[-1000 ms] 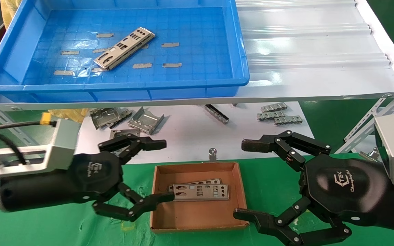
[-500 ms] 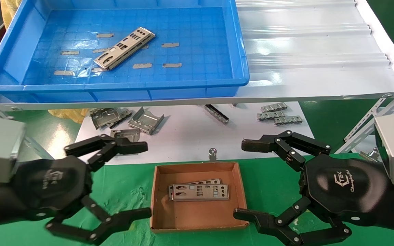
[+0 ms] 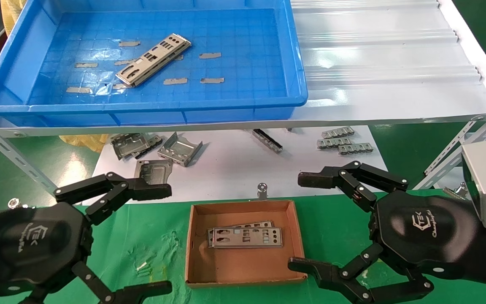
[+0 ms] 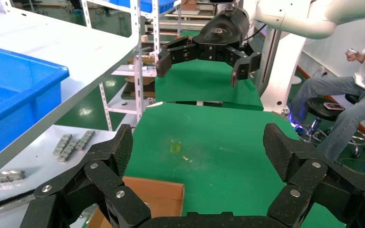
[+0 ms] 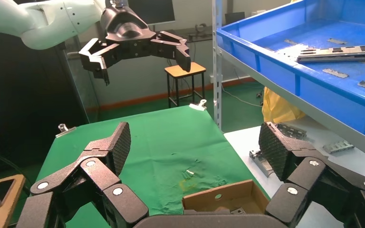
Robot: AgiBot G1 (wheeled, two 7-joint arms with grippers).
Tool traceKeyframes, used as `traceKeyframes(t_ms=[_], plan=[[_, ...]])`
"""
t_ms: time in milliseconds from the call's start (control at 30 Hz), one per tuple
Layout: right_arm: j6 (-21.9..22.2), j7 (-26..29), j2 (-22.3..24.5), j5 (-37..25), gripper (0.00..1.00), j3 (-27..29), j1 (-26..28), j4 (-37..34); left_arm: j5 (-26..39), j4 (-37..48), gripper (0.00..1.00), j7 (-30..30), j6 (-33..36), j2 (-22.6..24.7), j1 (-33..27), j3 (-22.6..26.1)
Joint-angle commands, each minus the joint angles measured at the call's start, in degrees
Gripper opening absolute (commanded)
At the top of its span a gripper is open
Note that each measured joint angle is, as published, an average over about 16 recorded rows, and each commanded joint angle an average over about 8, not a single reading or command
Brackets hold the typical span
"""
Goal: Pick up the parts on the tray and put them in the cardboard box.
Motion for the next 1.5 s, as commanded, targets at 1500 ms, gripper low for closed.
traceKeyframes(t_ms=[1500], plan=[[0.00, 0.00, 0.00, 0.00, 1.00, 0.00, 0.00, 0.00, 0.56, 1.38, 1.00, 0.48, -0.10, 0.82, -0.61, 0.81]])
